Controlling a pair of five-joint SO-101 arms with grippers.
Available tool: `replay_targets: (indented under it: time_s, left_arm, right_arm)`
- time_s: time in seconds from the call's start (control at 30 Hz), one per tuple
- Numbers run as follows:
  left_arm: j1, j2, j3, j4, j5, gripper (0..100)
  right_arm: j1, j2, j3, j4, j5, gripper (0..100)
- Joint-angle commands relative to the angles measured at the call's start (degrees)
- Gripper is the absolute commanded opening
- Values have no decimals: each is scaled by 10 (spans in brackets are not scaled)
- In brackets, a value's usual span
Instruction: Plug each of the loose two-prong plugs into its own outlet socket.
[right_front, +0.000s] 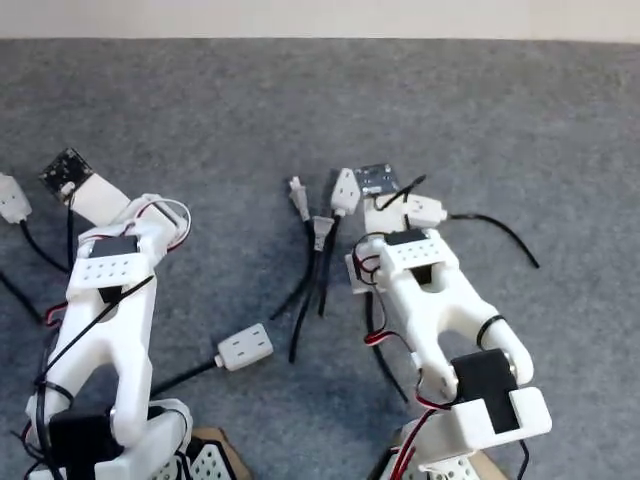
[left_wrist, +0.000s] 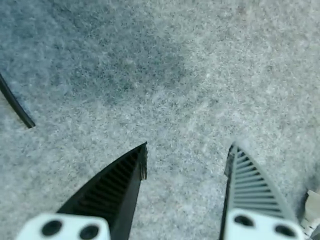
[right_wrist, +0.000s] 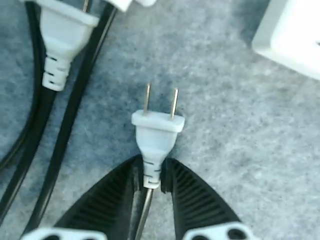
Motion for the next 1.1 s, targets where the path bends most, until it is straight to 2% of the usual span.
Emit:
replay_targets:
  time_s: [0.0,0.03,0.1,0.23,0.37,0.47,0.57,0.67,0.77,0.87,1.07]
  left_arm:
    - [3,-7,-14,-4,-1,267]
    - [3,-8,-25,17,-4,267]
    - [4,-2,-75,100,-55,269]
    - [7,12,-191,265,-149,270]
    - [7,50,-359,474,-295,270]
    - [5,77,-487,603,-338,271]
    - [7,80,-575,670,-344,271]
    - [7,36,-587,678,-331,271]
    - [21,-44,-514,640,-330,286]
    - [54,-160,-356,564,-331,325]
    - [91,-414,37,334,-349,342]
  right_arm:
    - [-8,-7,-25,78,-9,29]
    - [-15,-7,-47,109,-9,29]
    - [-25,-15,-89,156,-5,16]
    - [-73,-101,-109,162,17,5]
    - [-142,-241,-64,157,63,5]
    - [-182,-353,20,107,140,5]
    - [-203,-445,130,24,139,5]
    - [-204,-500,220,-50,113,5]
    - [-211,-511,260,-89,88,5]
    - [-239,-511,265,-109,89,5]
    - [-301,-511,280,-109,87,5]
